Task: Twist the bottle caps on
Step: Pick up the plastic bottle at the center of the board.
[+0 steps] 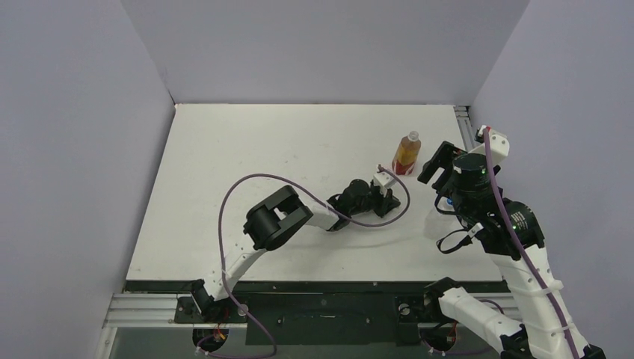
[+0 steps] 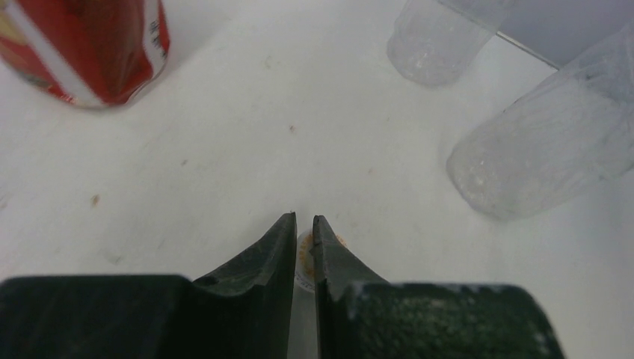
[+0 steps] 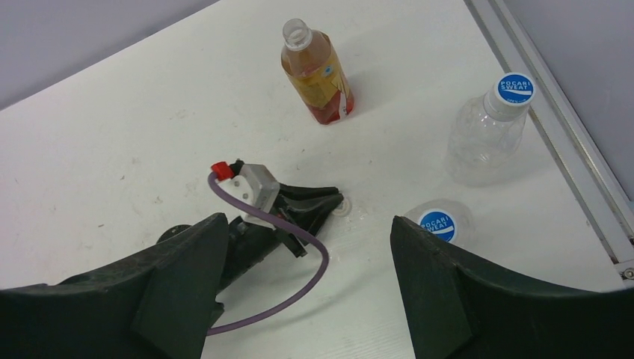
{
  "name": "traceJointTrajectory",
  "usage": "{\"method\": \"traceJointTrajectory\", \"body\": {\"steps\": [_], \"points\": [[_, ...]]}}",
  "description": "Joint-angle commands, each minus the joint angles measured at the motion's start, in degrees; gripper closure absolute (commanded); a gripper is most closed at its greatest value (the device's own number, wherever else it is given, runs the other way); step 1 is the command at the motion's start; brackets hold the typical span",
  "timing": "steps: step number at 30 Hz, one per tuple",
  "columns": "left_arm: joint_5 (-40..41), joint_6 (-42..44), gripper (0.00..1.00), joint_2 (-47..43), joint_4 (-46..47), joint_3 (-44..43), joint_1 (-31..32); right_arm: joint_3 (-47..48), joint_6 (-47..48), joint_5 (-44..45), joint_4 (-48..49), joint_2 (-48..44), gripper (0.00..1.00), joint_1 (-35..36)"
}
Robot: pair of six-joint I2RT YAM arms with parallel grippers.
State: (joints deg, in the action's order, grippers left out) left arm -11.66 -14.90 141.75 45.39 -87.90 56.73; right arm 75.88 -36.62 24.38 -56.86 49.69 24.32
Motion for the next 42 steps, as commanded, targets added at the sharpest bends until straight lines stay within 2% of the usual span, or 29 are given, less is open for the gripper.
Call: {"method": "traceJointTrajectory", "body": {"steps": [1,6,12,14,19,22,23,34,42], "points": [[1.3,0.4,0.90,-8.8,3.3,11.0,-3.5,-0.9,-0.2,-0.6,1.9,-0.9,0.25,-0.5],[1.6,2.1,0.88,-19.8,8.3,27.1,-6.1,-0.2,-0.3,-1.9,2.7,2.4,0.25,-0.6],[1.7,2.5,0.82,-31.1,7.8,38.5,-9.1,7.2,2.7,-1.6,3.9,14.0,0.25,-1.4],[1.7,2.7,0.70,-33.4,6.7,39.2,-9.5,9.5,4.0,-1.8,5.0,18.9,0.26,-2.5],[2.1,2.4,0.26,-40.0,1.1,37.4,-9.9,14.0,6.4,-5.5,8.5,28.7,0.28,-6.6],[3.4,2.9,0.12,-43.5,-3.2,36.5,-10.2,16.6,7.3,-7.4,9.2,32.4,0.28,-8.3],[3.9,2.9,0.01,-45.4,-5.2,36.3,-10.5,17.1,7.7,-8.0,9.2,34.1,0.28,-8.9],[9.4,1.7,0.04,-60.6,-21.0,37.3,-13.6,25.3,10.0,-10.1,9.0,45.8,0.29,-12.6],[8.1,3.1,0.04,-71.1,-28.4,39.5,-15.4,28.4,10.2,-11.1,9.4,52.2,0.42,-13.9]]}}
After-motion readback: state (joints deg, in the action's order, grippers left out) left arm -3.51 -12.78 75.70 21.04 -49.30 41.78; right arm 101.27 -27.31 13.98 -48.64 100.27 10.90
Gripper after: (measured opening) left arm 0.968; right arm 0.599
